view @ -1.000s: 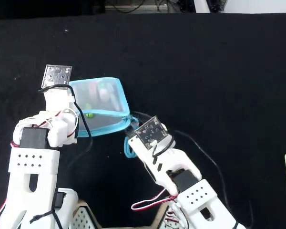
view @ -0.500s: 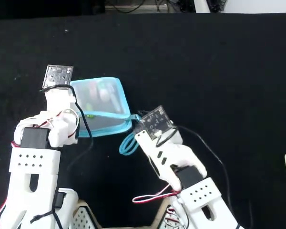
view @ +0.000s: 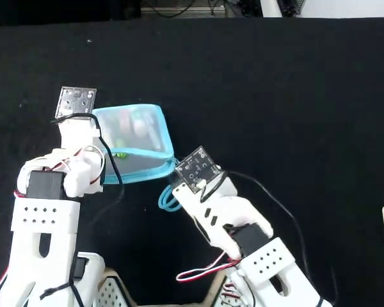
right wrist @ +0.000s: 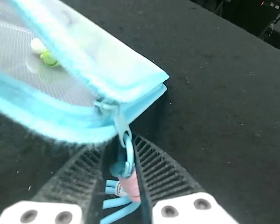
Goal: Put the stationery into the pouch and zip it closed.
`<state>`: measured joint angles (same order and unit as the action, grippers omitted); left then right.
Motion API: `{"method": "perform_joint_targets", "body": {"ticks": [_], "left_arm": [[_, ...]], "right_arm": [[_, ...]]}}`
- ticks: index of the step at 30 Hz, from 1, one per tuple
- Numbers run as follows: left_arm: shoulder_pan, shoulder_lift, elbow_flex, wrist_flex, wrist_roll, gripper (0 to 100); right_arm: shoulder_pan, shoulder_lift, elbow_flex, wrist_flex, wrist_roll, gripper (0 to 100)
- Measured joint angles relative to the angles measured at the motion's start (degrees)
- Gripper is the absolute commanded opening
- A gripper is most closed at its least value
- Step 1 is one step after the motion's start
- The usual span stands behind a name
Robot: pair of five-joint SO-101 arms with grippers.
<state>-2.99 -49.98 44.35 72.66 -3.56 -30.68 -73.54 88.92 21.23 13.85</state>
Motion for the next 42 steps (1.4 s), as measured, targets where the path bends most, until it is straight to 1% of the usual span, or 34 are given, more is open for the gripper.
{"method": "perform_joint_targets", "body": {"ticks": [8,12,17,23,28,30,33,34,42], "left_arm": [[0.0,0.0,0.0,0.0,0.0,3],[-0.1,0.0,0.0,0.0,0.0,3],[-0.1,0.0,0.0,0.0,0.0,3],[-0.3,0.0,0.0,0.0,0.0,3],[-0.3,0.0,-0.1,-0.1,0.0,3],[-0.3,0.0,-0.1,-0.1,0.0,3],[-0.3,0.0,-0.1,-0.1,0.0,3],[-0.3,0.0,-0.1,-0.1,0.0,3],[-0.3,0.0,-0.1,-0.1,0.0,3]], "right_arm": [[1.4,-10.3,-5.4,12.3,0.1,1.1],[1.5,-14.2,-5.3,12.8,0.1,1.1],[1.4,-16.9,-1.2,12.8,0.0,1.1],[-2.8,-18.1,1.6,12.8,0.0,1.1],[-3.3,-18.1,2.8,11.0,0.0,1.5],[-3.3,-18.1,2.8,11.0,0.0,5.6],[-3.3,-18.1,2.8,11.0,0.0,16.1],[-3.3,-18.1,2.8,11.0,0.0,18.0],[-3.3,-18.1,6.2,8.8,0.0,19.0]]}}
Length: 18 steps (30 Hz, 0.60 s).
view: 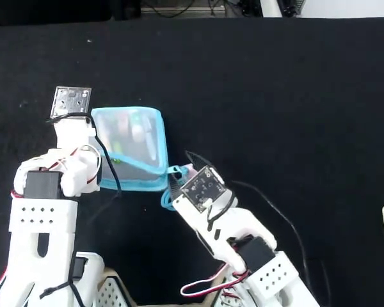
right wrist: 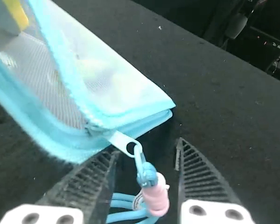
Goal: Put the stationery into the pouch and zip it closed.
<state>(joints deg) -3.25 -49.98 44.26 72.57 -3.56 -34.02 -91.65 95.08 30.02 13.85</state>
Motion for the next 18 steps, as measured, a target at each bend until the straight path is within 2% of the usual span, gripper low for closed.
{"method": "perform_joint_targets", "body": {"ticks": [7,18], "left_arm": [[0.0,0.0,0.0,0.0,0.0,3],[0.4,0.0,0.2,0.0,0.0,3]], "right_arm": [[-0.1,0.1,1.5,-1.0,0.0,19.0],[-0.3,0.7,-9.5,16.8,1.6,19.0]]}}
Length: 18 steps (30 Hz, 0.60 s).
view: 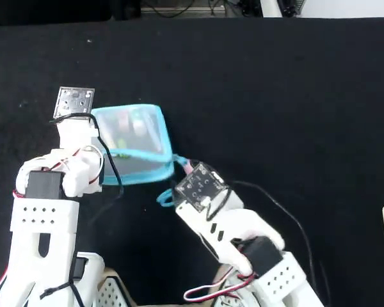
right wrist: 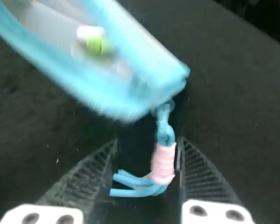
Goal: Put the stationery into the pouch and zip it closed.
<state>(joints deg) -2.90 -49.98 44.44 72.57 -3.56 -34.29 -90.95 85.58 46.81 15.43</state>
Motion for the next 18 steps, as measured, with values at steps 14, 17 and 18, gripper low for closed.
{"method": "perform_joint_targets", "body": {"ticks": [14,17,18], "left_arm": [[-0.1,0.0,0.0,0.0,0.0,3],[-0.1,0.0,0.0,0.0,0.0,3],[-0.1,0.0,0.0,0.0,0.0,3]], "right_arm": [[-0.1,21.7,-10.2,-0.4,0.1,19.1],[-0.1,28.9,-10.5,-6.6,-0.7,19.1],[0.0,30.5,-10.5,-8.4,-0.9,19.1]]}}
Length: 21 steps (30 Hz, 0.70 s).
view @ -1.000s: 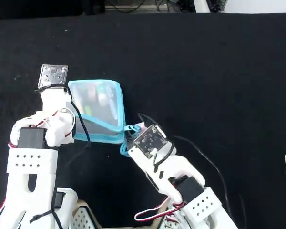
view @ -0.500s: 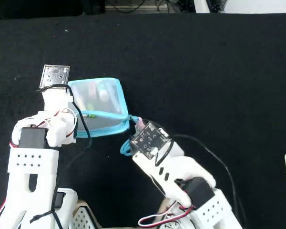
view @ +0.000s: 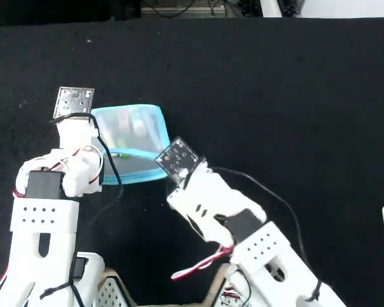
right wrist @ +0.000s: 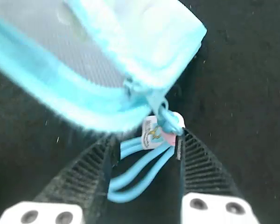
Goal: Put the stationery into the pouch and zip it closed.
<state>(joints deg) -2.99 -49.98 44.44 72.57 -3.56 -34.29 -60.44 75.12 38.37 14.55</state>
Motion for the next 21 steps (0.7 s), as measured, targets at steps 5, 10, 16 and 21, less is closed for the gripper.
{"method": "perform_joint_targets", "body": {"ticks": [5,10,16,21], "left_arm": [[0.0,0.0,0.0,0.0,0.0,3],[0.0,0.0,0.0,0.0,0.0,3],[0.0,0.0,0.0,0.0,0.0,3],[0.0,0.0,0.0,0.0,0.0,3]], "right_arm": [[5.5,4.3,0.0,-7.6,-0.2,19.1],[7.0,8.1,0.0,-10.7,-0.2,19.1],[7.0,14.7,0.0,-17.8,-0.2,19.2],[7.0,19.8,0.0,-24.4,-0.2,19.2]]}}
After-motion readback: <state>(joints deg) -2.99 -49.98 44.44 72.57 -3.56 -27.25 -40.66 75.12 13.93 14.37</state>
